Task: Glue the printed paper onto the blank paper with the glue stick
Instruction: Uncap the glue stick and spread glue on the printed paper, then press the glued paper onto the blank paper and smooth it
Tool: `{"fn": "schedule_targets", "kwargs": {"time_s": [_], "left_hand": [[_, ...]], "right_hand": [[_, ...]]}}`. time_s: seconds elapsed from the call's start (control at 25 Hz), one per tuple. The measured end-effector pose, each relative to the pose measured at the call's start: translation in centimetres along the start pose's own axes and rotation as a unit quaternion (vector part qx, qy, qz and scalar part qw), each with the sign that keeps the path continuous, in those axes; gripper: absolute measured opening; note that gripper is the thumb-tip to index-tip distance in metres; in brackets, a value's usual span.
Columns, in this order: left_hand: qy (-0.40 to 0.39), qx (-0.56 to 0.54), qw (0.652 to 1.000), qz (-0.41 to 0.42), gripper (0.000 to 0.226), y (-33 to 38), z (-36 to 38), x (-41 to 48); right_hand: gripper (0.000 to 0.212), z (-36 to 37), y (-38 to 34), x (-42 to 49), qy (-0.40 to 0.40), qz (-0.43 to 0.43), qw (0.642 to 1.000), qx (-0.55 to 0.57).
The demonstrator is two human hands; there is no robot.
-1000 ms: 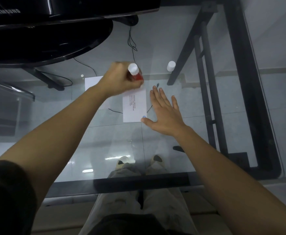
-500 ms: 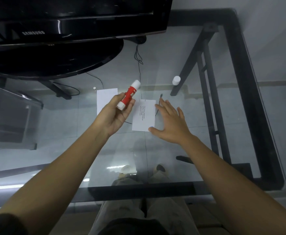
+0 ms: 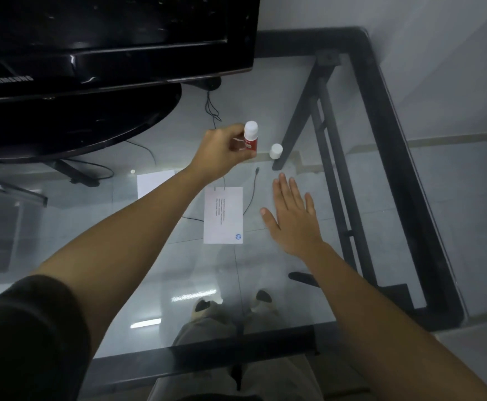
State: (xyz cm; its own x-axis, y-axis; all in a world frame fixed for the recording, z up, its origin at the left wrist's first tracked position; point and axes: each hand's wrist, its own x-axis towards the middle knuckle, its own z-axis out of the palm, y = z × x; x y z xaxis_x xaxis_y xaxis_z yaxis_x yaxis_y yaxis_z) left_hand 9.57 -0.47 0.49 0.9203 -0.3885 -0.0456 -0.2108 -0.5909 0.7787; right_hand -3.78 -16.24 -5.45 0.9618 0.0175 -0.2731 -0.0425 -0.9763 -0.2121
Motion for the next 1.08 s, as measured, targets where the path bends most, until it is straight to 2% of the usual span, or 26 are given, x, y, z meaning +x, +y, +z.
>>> {"fn": "schedule_targets", "kwargs": {"time_s": [0.2, 0.36, 0.4, 0.48, 0.56, 0.64, 0.76, 0.84, 1.08], "left_hand": [[-0.015, 0.031, 0.999, 0.025, 0.041, -0.3, 1.8, 1.4], [-0.046, 0.017, 0.999, -0.008, 0.061, -0.1, 1.8, 1.1], [-0.04, 0.005, 0.999, -0.017, 0.065, 0.0, 1.5, 0.5], [-0.01, 0.007, 1.0, -0.015, 0.059, -0.3, 0.4, -1.4], [-0.01, 0.058, 0.998, 0.016, 0.047, -1.5, -1.0, -4.5], [-0.052, 0.134, 0.989, 0.034, 0.045, -3.2, -1.9, -7.5], [-0.097, 0.25, 0.963, 0.021, 0.054, -5.2, -2.3, -10.9], [-0.097, 0.311, 0.945, 0.021, 0.056, -5.7, -1.7, -12.0], [-0.06, 0.324, 0.943, -0.055, 0.06, -5.6, -0.3, -12.5]], "right_hand": [[0.068, 0.3, 0.3, 0.1, 0.002, -0.002, 1.0, -0.002], [0.068, 0.2, 0.2, 0.1, -0.002, -0.002, 1.0, -0.007], [0.068, 0.1, 0.1, 0.0, -0.007, -0.002, 1.0, -0.007], [0.068, -0.2, 0.1, 0.0, -0.019, 0.004, 1.0, -0.003], [0.067, -0.5, -0.4, -0.2, -0.014, 0.015, 1.0, 0.005], [0.064, -0.6, -1.1, -0.7, 0.005, 0.011, 1.0, 0.029], [0.069, -0.5, -3.4, -2.1, -0.009, -0.063, 0.995, 0.08], [0.076, -0.6, -4.3, -2.1, -0.024, -0.099, 0.993, 0.061], [0.096, -2.8, -4.8, 0.7, -0.091, -0.113, 0.989, -0.016]]}}
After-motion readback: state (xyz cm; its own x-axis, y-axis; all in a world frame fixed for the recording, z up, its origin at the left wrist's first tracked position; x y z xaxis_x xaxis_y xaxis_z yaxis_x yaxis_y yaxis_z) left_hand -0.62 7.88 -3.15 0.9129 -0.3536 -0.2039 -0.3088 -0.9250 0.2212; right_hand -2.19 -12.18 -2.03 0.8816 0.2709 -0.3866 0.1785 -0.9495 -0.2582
